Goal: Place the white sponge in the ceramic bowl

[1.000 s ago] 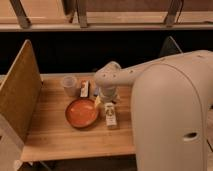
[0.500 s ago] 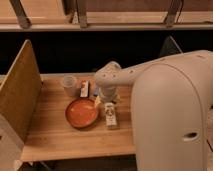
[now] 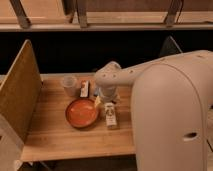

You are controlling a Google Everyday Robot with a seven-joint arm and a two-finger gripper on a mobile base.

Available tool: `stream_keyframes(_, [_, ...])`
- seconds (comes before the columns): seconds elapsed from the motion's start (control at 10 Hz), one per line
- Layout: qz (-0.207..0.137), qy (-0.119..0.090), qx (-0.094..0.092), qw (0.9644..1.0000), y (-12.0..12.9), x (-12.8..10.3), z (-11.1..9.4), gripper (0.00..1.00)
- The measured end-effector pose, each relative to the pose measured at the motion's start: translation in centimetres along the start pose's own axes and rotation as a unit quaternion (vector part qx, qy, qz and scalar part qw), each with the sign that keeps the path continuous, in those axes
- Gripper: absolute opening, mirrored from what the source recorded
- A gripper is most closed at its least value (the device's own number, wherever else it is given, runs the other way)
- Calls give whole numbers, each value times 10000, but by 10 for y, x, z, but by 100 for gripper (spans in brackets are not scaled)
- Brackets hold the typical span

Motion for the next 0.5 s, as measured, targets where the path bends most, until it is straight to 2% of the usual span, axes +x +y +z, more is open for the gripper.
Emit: stream_keyframes(0.5, [51, -4, -32, 10000, 4, 2, 0, 80])
